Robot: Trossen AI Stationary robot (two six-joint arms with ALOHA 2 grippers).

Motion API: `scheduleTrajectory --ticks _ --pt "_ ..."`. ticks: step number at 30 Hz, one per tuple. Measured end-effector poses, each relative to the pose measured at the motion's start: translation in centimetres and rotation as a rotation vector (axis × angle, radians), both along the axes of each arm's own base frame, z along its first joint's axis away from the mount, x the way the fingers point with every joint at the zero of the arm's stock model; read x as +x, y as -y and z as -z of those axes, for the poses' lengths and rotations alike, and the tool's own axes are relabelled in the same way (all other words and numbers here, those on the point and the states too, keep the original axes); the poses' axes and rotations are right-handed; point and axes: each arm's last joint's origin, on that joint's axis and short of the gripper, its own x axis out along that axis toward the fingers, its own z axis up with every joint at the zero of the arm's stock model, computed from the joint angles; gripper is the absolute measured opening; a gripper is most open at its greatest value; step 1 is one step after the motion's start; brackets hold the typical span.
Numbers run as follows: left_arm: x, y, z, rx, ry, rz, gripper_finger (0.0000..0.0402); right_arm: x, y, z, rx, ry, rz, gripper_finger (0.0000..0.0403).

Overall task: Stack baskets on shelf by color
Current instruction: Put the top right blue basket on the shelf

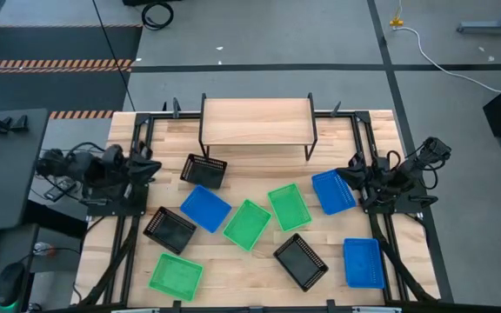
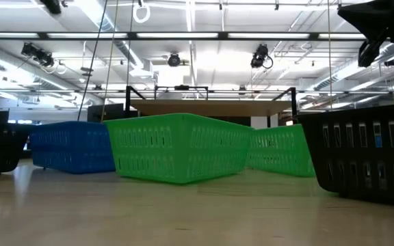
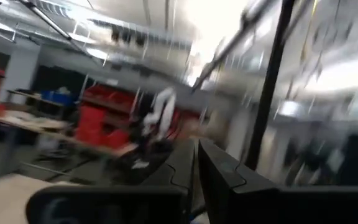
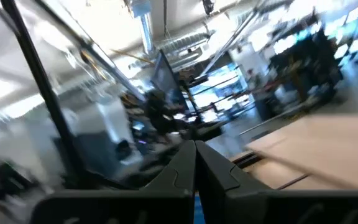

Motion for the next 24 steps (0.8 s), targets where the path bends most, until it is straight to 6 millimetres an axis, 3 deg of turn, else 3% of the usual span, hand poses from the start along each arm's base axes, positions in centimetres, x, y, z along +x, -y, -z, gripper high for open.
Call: scheduleTrajectory --ticks 3,8,15,19,24 --pt "1.6 0.4 -3.2 0.061 -0.218 -0.070 0.0027 0.0 0.0 0.0 -0.098 -0.025 0.048 0.0014" --pt "5.8 1.5 -6.2 0.083 -0.532 -0.205 0.0032 0.0 0.1 0.0 -0.101 -0.026 0.049 0.0014" --pt "11.5 3.3 -9.5 0.016 -0.570 -0.218 0.0034 -0.1 0.3 -0.4 -0.072 -0.033 0.096 0.0014" --pt "13.4 4.0 -11.0 -0.022 -0.547 -0.208 0.0031 -0.6 0.6 -2.4 -0.105 -0.047 0.109 0.0014" --pt "14.2 4.0 -11.9 -0.038 -0.535 -0.185 0.0030 -2.0 1.6 -7.8 -0.193 -0.077 0.162 0.0014"
